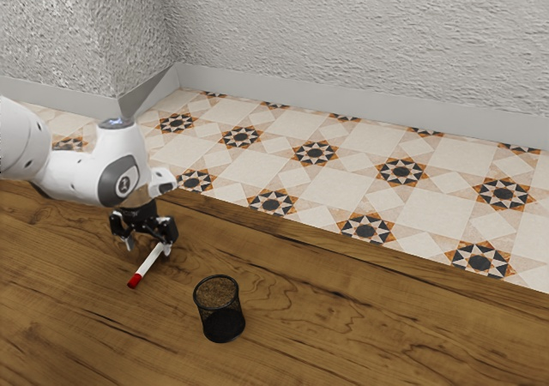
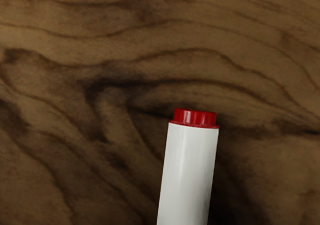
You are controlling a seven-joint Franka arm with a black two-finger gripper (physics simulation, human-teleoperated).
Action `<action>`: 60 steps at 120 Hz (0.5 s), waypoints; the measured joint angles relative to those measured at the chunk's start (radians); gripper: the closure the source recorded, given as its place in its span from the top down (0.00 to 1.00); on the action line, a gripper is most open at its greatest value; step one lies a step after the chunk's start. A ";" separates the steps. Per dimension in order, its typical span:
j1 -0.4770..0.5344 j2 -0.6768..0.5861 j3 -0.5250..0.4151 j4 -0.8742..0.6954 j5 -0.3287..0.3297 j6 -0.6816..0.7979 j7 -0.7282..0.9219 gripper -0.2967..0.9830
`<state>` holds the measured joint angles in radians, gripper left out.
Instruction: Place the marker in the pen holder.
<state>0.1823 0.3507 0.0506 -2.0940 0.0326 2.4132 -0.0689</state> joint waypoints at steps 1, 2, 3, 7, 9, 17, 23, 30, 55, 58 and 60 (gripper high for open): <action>0.000 0.001 0.000 0.000 0.003 0.002 0.000 0.77; 0.000 0.003 0.000 0.001 0.006 0.004 0.000 0.77; 0.000 0.004 0.000 0.001 0.009 0.005 0.000 0.77; 0.000 0.010 0.000 0.002 0.019 0.012 0.000 0.77; 0.000 0.012 0.000 0.002 0.023 0.014 0.001 0.77; 0.000 0.016 -0.001 0.003 0.035 0.024 0.003 0.77; 0.000 0.017 -0.001 0.003 0.040 0.029 0.006 0.77; 0.000 0.017 -0.001 0.002 0.044 0.033 0.012 0.77; -0.003 0.013 -0.003 -0.001 0.049 0.041 0.030 0.68; -0.004 0.013 -0.004 -0.002 0.049 0.042 0.032 0.67; -0.004 0.013 -0.006 -0.002 0.049 0.042 0.034 0.66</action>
<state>0.1786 0.3637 0.0449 -2.0959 0.0818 2.4554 -0.0354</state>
